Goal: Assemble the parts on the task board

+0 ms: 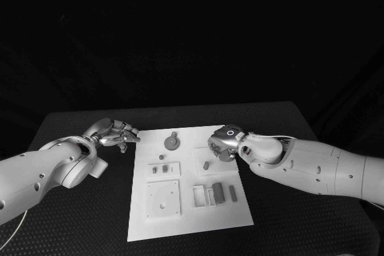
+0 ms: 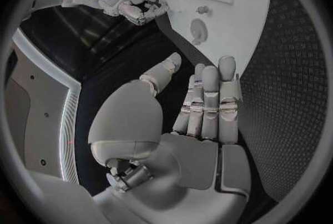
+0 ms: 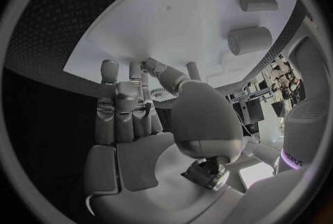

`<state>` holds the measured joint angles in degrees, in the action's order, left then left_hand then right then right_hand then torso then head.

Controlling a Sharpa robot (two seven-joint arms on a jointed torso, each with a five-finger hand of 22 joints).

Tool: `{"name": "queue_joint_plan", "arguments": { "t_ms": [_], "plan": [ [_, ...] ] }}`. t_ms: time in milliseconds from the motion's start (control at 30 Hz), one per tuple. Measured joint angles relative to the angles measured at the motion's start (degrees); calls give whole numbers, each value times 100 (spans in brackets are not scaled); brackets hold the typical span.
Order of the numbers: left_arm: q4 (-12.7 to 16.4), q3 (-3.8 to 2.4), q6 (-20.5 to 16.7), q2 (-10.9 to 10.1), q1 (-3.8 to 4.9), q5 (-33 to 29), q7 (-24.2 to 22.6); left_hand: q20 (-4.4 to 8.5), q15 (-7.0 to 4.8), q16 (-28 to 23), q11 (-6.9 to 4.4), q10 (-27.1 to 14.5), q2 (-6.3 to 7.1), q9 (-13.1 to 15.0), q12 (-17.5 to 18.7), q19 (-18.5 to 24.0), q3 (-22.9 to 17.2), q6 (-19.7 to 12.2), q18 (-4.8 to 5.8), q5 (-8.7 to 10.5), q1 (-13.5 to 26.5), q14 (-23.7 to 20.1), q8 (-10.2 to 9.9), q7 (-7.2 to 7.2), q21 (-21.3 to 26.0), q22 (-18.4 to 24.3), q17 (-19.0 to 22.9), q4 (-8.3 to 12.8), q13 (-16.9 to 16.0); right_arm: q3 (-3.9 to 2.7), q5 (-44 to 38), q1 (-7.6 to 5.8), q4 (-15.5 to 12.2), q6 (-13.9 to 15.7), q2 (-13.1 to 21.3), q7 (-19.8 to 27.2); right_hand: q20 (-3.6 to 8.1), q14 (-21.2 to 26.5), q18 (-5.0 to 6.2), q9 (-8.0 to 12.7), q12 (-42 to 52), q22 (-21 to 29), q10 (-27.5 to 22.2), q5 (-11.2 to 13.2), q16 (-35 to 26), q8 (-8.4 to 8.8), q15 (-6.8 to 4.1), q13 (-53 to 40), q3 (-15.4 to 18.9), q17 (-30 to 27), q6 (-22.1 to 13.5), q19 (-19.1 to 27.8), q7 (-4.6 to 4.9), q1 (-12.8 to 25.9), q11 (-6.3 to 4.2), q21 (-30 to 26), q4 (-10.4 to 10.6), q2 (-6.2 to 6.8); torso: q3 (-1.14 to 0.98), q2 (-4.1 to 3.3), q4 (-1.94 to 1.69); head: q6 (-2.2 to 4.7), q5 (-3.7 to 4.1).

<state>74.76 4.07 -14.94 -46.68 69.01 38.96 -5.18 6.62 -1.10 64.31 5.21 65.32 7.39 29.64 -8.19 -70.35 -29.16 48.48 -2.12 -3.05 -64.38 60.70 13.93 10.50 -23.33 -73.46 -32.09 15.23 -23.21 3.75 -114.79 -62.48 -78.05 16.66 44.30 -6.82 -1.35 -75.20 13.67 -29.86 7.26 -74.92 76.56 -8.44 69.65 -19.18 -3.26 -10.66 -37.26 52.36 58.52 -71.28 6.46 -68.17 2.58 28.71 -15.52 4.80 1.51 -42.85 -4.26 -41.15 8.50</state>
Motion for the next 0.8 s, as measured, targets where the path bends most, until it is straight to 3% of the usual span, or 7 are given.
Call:
{"name": "queue_joint_plan", "arguments": {
  "t_ms": [567, 800],
  "plan": [
    [-18, 0, 1, 4, 0, 17, 2, 1, 1, 0, 0, 0, 0, 1, -21, -1, 16, -10, 0, 0, 0, -1, 0, -10, 0, 0, 0, 16, -4, 14, -30, 33, -126, 121, 71, -131, 9, 2, 0, -32, -1, 0, 74, 2, 23, -14, -26, -107, -14, -6, 70, -28, -21, -7, -24, 24, -30, -7, 1, 1, -2, 8, -4],
    [-26, 0, 1, 5, 0, 20, 3, 11, 1, 2, 1, -1, 0, 1, -21, -13, 16, -35, 2, 0, 0, -1, 0, 4, 2, 0, 0, 16, -4, -67, -33, 71, -248, 91, 155, -149, 10, 6, 0, -37, -1, 0, 96, 6, 23, -14, -56, -115, -7, -11, 96, -31, -47, -10, -45, 47, -37, -4, 0, 2, 4, 19, -4]
  ]
}}
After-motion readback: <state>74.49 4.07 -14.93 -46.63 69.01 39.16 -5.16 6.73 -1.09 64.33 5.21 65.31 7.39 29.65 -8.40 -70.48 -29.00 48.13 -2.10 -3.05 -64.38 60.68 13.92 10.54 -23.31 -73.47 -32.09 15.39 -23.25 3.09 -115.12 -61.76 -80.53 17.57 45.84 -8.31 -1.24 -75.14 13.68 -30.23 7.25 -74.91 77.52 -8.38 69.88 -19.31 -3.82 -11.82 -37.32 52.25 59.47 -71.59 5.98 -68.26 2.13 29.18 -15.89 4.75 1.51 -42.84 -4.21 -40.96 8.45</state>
